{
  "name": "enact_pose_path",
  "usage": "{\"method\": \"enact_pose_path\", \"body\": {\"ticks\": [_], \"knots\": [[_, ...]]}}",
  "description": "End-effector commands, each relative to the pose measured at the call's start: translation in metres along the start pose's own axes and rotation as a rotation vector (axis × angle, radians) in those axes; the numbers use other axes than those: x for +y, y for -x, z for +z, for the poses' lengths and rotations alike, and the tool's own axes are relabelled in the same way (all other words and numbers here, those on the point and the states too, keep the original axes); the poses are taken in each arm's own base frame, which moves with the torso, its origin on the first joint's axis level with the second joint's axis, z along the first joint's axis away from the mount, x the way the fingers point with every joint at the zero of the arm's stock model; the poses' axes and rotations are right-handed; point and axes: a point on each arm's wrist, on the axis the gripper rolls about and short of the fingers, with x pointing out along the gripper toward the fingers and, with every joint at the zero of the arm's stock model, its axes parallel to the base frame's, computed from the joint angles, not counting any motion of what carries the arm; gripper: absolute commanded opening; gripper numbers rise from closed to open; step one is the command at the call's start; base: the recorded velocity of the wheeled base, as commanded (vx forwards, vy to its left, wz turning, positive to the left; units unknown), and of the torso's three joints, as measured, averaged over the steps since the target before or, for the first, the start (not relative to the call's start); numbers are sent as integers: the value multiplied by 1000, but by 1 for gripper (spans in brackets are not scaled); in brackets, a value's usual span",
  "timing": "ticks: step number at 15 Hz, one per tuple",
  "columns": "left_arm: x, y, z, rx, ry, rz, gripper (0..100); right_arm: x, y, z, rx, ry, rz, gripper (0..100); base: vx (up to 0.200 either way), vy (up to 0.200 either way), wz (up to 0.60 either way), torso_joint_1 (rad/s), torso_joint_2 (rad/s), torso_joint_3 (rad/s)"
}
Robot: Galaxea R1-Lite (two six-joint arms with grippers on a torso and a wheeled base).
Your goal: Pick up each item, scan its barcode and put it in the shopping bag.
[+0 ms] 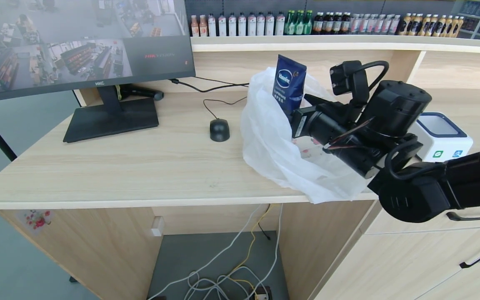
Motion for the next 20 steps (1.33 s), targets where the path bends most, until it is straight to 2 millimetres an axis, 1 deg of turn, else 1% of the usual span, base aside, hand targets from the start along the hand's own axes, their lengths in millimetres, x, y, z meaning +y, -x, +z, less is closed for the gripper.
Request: {"method": "enact_pose_path", "body": {"ticks": [1, 3, 4, 5, 9, 11, 14, 16, 17, 20], "knots": [[0, 0, 0, -1, 0, 0, 100, 0, 17, 17, -27, 4, -1, 100, 0, 0, 0, 0, 0, 0], [0, 0, 0, -1, -2, 0, 100, -1, 35, 24, -44, 2, 1, 100, 0, 0, 0, 0, 0, 0], [0, 0, 0, -1, -2, 0, 100, -1, 35, 24, -44, 2, 1, 100, 0, 0, 0, 0, 0, 0], [0, 0, 0, -1, -11, 0, 100, 0, 56, 23, -51, -5, 8, 100, 0, 0, 0, 0, 0, 0], [0, 0, 0, -1, -13, 0, 100, 0, 98, 15, -147, -21, 14, 100, 0, 0, 0, 0, 0, 0], [0, 0, 0, -1, -13, 0, 100, -1, 119, 12, -132, -20, 15, 100, 0, 0, 0, 0, 0, 0], [0, 0, 0, -1, -13, 0, 100, 4, 140, 17, -129, -2, 37, 100, 0, 0, 0, 0, 0, 0], [0, 0, 0, -1, -6, 2, 100, 4, 152, 15, -112, -1, 37, 100, 0, 0, 0, 0, 0, 0], [0, 0, 0, -1, -5, 0, 100, 3, 155, 19, -128, -3, 36, 100, 0, 0, 0, 0, 0, 0], [0, 0, 0, -1, -5, 2, 100, 2, 155, 18, -123, -1, 28, 100, 0, 0, 0, 0, 0, 0]]}}
